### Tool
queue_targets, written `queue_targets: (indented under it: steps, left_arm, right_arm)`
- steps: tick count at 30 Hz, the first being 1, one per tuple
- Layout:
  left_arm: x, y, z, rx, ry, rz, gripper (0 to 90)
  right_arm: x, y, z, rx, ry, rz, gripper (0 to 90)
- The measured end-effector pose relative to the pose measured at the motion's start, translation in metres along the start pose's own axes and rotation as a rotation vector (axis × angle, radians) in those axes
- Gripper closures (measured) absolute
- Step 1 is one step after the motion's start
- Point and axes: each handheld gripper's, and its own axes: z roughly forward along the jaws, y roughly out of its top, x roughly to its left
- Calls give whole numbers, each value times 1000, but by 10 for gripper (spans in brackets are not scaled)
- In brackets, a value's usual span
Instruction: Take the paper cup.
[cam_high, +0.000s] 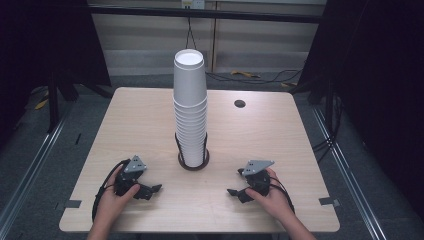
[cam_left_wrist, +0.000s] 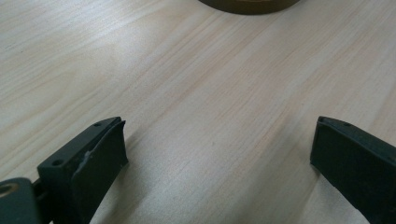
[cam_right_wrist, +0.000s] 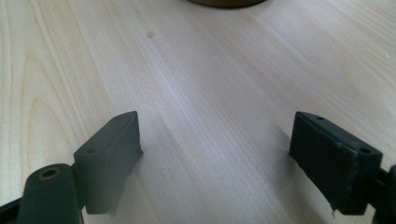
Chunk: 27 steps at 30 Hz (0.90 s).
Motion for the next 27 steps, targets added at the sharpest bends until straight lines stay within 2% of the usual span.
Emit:
queue_targets:
  steps: [13,15,16,17,19,21,22,23,24,27]
  left_arm:
    - [-1,0,-1,2,6,-8,17]
    - [-2,0,-2,14,5,-15,42]
    - [-3,1,-3,17,-6,-6,42]
    - [-3,2,-4,15,-19,9,89]
    - [-4,6,-6,16,-52,-30,182]
    - [-5,12,-9,-2,-83,-36,153]
    - [-7,19,-13,18,-88,-11,165]
    - [-7,19,-13,18,-88,-11,160]
    - [-8,27,-18,23,-93,5,160]
    - [-8,35,-23,6,-111,-5,160]
  right_arm:
    - [0,0,0,2,3,2,160]
    - [0,0,0,1,3,2,159]
    - [0,0,0,1,4,0,157]
    - [0,1,1,1,4,0,154]
    - [1,1,1,3,1,5,147]
    - [2,1,1,2,-4,9,144]
    - [3,4,1,23,9,4,147]
    - [3,6,0,28,18,3,147]
    - [3,8,-1,23,29,14,147]
    - [3,14,-4,10,48,24,146]
